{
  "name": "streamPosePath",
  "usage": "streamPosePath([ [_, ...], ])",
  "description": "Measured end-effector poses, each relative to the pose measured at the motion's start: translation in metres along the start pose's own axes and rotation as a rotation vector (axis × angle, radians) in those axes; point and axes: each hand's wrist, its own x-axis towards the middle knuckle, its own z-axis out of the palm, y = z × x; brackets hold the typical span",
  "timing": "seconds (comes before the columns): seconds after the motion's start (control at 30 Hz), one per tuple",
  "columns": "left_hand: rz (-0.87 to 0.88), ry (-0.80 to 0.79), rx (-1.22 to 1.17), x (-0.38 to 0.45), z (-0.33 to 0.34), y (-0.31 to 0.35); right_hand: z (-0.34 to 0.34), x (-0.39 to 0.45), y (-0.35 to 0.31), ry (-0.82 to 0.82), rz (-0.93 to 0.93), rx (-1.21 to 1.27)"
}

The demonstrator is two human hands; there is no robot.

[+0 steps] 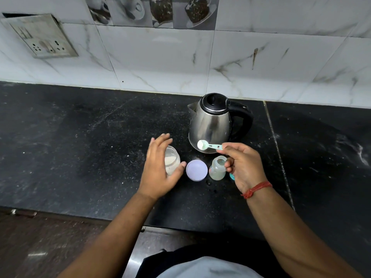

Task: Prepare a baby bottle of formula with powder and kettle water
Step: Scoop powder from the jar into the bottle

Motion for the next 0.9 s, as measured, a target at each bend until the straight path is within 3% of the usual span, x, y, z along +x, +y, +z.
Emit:
streamPosePath([
  [0.17,0.042,-0.132,-0.083,0.005,0.028,0.024,-0.029,0.003,-0.012,0.068,-0.009,0.015],
  [0.57,-0.185,-0.53,-0.105,0.009,0.1,0.035,-0.087,0.007,-0.01,0.167,0.009,0.022],
  [0.7,-0.234,-0.538,-0.11,0.012,0.114,0.041,-0.098,0.007,-0.01,0.17,0.011,0.022],
  [0.9,-0.242,-0.414,-0.184,0.009,0.116,0.05,-0.104,0.008,-0.016,0.134,-0.012,0.011],
])
